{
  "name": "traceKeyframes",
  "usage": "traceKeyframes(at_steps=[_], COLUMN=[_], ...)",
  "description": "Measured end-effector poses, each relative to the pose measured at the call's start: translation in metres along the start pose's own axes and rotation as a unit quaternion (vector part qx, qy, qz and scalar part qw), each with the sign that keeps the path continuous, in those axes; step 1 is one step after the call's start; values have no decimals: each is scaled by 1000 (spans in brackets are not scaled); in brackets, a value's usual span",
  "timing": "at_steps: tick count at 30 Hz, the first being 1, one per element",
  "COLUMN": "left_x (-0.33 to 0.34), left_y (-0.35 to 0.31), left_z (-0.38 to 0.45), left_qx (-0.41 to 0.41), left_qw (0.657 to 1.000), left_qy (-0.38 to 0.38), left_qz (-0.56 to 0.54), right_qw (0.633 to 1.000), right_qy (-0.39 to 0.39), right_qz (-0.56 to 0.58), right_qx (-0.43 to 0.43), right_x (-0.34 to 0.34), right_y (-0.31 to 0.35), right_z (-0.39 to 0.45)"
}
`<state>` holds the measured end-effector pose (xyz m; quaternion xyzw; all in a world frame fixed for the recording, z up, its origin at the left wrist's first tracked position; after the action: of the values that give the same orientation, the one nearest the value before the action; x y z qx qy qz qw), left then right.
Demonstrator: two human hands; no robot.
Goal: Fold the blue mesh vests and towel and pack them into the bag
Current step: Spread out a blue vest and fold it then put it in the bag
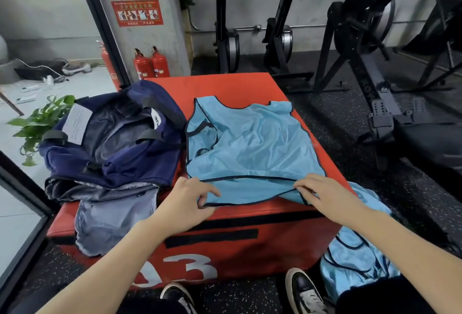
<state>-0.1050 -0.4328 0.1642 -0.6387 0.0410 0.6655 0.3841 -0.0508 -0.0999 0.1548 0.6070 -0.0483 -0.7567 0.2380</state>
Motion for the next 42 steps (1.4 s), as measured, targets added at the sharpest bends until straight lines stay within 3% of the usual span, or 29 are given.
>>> traceKeyframes(at_steps=[5,9,14,17,21,27,32,38,42], left_x=[-5,-7,-11,-13,-13,-7,-1,7,10], left_y=[-3,-2,20,29,33,32,38,50,55], left_z=[5,14,21,19,17,22,29,31,35], left_qx=[34,-24,-68,-66,-62,-42,21,31,40], left_qw=[999,999,997,997,998,998,996,994,991], left_qy=[-9,-25,16,29,6,-33,-50,-78,-105], left_qz=[3,-22,-35,-32,-17,36,73,64,76], right_qw=[996,993,981,992,998,989,989,994,995], right_qy=[68,17,51,14,52,73,95,91,80], right_qz=[-52,-109,-174,-112,11,33,10,-7,52], right_qx=[21,38,64,49,-37,-122,-111,-56,-34], right_x=[5,5,4,7,36,80,97,104,108], right_y=[3,6,8,23,63,102,104,102,106], right_z=[0,12,30,52,87,126,137,142,147])
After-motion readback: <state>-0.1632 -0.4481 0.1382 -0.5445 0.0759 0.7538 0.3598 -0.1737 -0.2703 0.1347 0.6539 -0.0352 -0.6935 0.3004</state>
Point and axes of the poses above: each hand's wrist, its own z-axis towards the middle knuckle, its own x-axis out of the palm, y = z × x, the point moved 4 cm from there along z, towards the middle knuckle, and after that the axes turned 2 degrees about z, right-handed, at the moved point
